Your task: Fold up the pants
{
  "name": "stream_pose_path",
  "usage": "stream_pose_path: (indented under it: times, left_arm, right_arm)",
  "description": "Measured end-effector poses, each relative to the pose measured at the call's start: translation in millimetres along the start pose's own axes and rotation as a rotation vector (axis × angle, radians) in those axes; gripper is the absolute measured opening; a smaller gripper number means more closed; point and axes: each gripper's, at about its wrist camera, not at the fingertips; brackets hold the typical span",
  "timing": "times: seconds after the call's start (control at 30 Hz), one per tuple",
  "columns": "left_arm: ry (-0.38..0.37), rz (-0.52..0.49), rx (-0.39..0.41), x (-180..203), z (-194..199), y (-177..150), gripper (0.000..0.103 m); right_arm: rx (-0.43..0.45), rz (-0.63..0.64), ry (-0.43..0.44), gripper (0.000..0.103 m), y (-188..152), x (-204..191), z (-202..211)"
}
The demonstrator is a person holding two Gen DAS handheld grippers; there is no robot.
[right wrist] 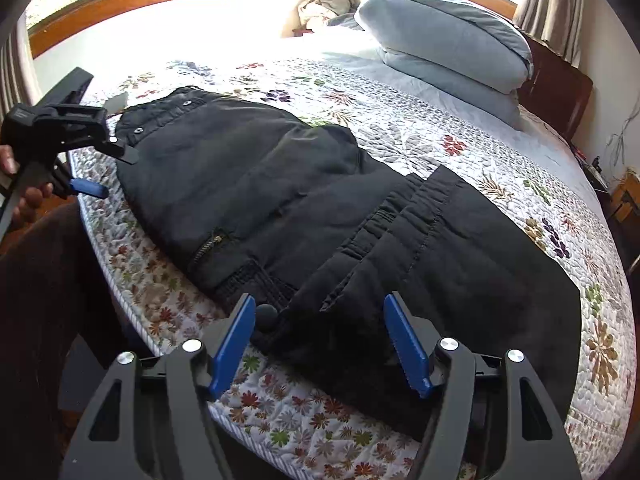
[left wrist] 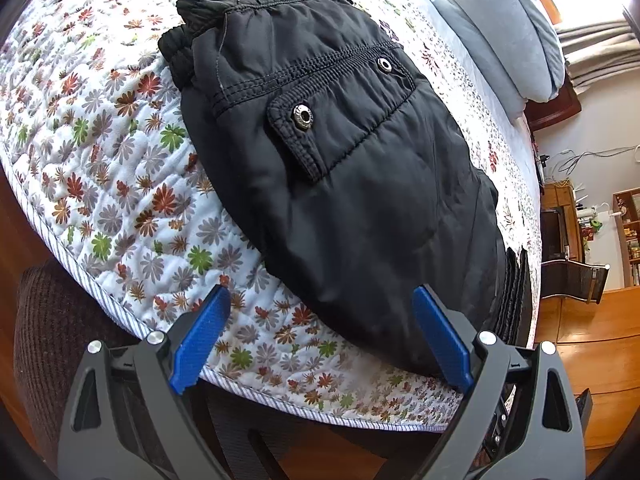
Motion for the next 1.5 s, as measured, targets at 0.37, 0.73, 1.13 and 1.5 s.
stream_pose_path:
  times: [0.37, 0.73, 1.13, 1.5]
  left_arm:
    - [-0.035, 0.039, 0.010, -22.3, 13.2, 0.6, 0.093]
    - [-0.102, 0.158, 0.054, -54.0, 24.6, 12.7, 0.093]
    - [-0.365, 0.442, 0.090, -113.9, 20.5, 20.0, 0.093]
    - [-0.551, 0.514, 0.161, -134.5, 23.9, 10.0, 0.093]
  right_arm:
    - [0.025, -0.058, 0.082, 0.008, 7.7, 5.9, 17.1]
    - [-0.002, -0.095, 0.147, 0.014, 2.6, -3.6, 14.7]
    - [-0.007, -0.130, 0.177, 0.022, -2.1, 5.5, 20.4]
    - [0.006, -0.201, 0.182, 0.053, -2.5, 18.3, 29.7]
Point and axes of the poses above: each gripper's, at about its wrist camera, not at the fingertips, and z roughly against the way its jaws point, x to its right, y to its top, and after that the axes turned 10 degrees about -z, right-handed
